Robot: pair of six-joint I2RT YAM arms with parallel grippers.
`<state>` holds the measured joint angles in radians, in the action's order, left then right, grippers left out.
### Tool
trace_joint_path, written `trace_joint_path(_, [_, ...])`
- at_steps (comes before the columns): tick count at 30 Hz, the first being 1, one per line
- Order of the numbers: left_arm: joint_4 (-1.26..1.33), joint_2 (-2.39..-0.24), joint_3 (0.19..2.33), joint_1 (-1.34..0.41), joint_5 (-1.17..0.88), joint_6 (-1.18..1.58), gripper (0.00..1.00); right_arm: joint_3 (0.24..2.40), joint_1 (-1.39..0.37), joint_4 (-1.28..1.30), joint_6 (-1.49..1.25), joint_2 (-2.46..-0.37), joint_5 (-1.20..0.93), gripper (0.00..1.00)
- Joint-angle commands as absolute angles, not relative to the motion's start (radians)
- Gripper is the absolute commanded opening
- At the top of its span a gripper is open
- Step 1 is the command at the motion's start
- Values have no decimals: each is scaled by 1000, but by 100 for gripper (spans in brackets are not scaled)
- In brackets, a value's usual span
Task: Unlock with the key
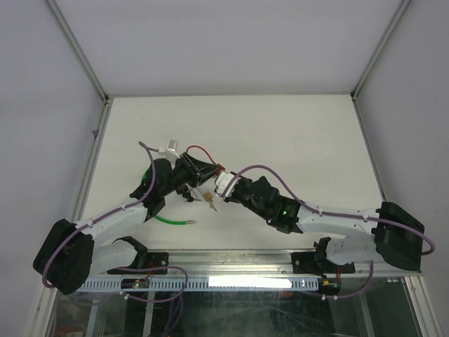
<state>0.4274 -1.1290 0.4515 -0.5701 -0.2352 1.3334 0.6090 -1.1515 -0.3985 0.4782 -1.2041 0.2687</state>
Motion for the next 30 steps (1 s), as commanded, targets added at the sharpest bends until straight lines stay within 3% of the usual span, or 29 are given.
trace_joint_path(1, [450,-1095,503,-578,-243,1310,0,625,-1159,-562,596,-1243,345,34])
trace_joint_path(17, [458,-1095,502,-578,-253,1317,0,620,-1159,-462,602,-1258,375,24])
trace_joint_path(30, [480,-1098,495,-578,-287,1338,0,601,-1159,-566,610,-1296,397,2])
